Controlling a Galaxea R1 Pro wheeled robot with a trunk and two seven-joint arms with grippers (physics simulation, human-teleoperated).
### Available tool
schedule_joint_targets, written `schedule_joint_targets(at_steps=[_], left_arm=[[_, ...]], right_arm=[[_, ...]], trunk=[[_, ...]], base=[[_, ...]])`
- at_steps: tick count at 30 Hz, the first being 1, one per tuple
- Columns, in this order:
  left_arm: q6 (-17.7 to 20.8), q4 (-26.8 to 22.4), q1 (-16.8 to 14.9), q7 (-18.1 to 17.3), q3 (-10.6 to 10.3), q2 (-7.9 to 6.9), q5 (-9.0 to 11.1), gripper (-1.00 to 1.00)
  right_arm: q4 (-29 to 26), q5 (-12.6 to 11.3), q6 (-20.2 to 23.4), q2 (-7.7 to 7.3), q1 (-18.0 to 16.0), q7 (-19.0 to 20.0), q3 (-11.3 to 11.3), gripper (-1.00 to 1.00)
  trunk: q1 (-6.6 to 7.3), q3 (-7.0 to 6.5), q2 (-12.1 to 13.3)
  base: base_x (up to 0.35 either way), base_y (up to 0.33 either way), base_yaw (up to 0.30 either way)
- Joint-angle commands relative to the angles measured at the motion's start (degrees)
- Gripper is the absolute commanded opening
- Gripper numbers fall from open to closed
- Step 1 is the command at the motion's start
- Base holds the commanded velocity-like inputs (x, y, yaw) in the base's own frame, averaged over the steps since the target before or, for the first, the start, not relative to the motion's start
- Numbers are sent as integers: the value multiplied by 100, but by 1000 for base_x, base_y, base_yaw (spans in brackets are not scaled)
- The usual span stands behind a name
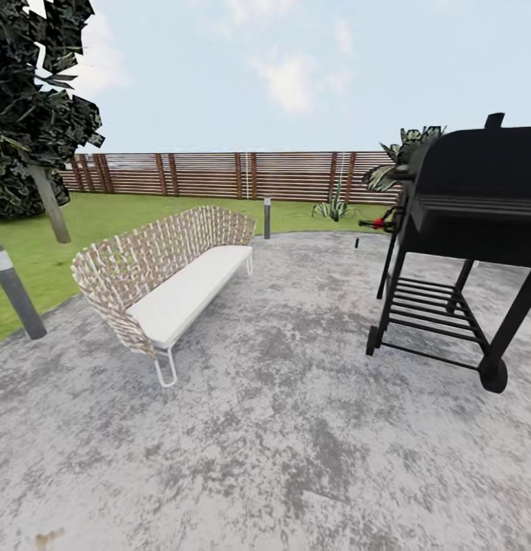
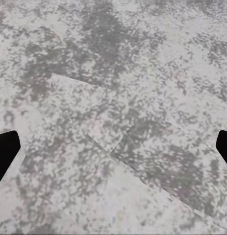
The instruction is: In the garden, pick up the pesticide atomizer on the floor and spray pesticide onto both trees until each tree trunk is fully covered.
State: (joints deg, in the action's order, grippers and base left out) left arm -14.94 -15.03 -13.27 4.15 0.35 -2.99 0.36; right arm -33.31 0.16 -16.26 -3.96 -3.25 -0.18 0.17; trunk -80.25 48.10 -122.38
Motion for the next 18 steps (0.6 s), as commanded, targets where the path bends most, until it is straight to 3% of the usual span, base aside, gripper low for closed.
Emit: schedule_joint_targets(at_steps=[1,18], left_arm=[[0,0,0,0,0,0,0,100],[0,0,0,2,0,0,-1,100]], right_arm=[[0,0,0,0,0,0,0,100],[0,-5,-1,0,0,0,-3,100]], trunk=[[0,0,0],[0,0,0]], base=[[335,75,0],[336,18,0]])
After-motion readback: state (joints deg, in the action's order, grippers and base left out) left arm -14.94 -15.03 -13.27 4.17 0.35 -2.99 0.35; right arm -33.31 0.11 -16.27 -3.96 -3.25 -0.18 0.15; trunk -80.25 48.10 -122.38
